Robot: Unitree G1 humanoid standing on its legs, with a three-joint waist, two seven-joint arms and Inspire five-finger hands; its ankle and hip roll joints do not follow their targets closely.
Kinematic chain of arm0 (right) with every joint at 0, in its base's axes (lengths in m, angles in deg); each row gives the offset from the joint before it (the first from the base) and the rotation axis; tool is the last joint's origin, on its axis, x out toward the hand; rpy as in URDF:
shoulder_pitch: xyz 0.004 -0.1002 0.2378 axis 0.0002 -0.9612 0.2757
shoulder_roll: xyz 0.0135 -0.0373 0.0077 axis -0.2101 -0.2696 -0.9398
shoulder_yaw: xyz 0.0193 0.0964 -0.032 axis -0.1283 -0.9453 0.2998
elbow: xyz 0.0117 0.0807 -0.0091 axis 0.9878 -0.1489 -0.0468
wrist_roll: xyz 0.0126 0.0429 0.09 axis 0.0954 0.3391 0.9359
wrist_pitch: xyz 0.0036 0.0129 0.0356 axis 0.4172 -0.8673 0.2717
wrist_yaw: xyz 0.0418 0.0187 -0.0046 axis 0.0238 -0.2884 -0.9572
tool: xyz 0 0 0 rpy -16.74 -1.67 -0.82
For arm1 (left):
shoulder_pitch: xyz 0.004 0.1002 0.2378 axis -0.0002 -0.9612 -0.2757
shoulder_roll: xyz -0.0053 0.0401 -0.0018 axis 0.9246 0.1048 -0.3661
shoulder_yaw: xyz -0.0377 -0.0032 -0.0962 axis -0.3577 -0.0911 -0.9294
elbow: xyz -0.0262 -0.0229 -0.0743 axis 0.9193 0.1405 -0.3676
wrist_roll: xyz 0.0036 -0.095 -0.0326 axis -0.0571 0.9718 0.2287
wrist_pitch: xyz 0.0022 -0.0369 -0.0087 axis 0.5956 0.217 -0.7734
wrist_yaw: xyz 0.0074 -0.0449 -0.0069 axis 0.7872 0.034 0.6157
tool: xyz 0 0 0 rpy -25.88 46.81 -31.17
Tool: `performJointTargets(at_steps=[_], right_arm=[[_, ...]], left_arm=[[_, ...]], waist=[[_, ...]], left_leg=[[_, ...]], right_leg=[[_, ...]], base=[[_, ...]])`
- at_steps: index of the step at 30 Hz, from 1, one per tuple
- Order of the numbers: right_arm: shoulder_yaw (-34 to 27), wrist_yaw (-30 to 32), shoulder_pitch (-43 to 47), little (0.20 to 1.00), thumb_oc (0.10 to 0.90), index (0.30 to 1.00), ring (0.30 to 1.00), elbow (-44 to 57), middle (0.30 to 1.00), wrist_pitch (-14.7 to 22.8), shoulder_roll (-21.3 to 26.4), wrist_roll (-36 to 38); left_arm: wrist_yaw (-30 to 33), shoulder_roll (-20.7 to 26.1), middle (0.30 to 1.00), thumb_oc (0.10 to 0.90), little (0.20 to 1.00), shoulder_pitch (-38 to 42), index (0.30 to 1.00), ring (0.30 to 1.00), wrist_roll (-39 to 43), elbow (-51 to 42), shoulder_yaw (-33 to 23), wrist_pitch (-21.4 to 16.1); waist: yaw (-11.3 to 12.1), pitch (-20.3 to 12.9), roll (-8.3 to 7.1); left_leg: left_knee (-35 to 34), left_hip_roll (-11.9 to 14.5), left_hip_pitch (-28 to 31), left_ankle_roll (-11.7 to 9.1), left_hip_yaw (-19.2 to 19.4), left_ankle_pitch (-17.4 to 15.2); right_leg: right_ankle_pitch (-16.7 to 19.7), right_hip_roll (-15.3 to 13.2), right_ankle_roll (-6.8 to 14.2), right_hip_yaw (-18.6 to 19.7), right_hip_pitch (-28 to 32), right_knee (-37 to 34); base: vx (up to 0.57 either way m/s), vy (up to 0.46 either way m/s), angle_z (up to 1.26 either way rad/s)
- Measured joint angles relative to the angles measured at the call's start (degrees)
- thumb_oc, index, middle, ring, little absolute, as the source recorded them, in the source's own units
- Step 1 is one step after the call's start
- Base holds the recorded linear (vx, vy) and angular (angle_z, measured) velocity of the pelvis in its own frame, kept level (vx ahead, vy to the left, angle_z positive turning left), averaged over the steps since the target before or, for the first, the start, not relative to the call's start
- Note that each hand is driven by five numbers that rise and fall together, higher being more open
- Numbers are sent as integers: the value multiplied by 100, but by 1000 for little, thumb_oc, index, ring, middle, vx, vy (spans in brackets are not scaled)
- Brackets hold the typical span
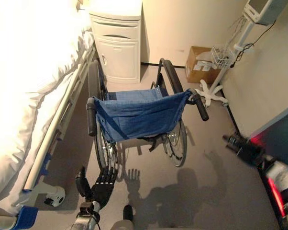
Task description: Push the wheelchair next to the bed
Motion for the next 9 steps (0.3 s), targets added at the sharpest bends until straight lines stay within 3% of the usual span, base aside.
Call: performJointTargets(at_steps=[2,5,6,7,9], right_arm=[[69,-138,-346,900,800,900,900,-290,900,23,-446,0],[97,-354,-581,900,800,900,900,-1474,900,480,-1331,273],[102,-454,-596,900,800,900,900,-1668,900,555,-1430,274],[110,-619,-640,900,800,900,900,-2062,900,786,-1747,274],[367,-846,-827,900,800,900,900,-2251,900,891,-2173,259]], left_arm=[[116,-51,900,800,900,-24,900,900,-333,145,83,15],[55,-64,900,800,900,-59,900,900,-1608,800,507,3],[4,-116,900,800,900,-111,900,900,-1830,908,597,-11],[-135,-103,900,800,900,-87,900,900,-2200,914,593,-138],[-228,-101,900,800,900,-32,900,900,-3128,929,747,-263]], waist=[[1,-26,44],[19,-149,111],[28,-170,128],[45,-188,166],[45,-293,321]], left_leg=[[0,-2,-6,-17,7,-11],[1,-7,-11,-19,12,-9],[2,-11,-16,-19,5,-9],[0,-11,-32,-16,-15,3],[1,-16,-27,-13,-13,5]], right_leg=[[0,-2,0,3,-3,-2],[-1,-3,-1,-2,8,-18],[-1,-4,-1,-6,7,-18],[-6,-1,-9,-15,12,-17],[-47,0,-75,19,5,-21]], base=[[0,0,0],[1,12,0],[9,56,10],[13,55,9],[14,50,3]])
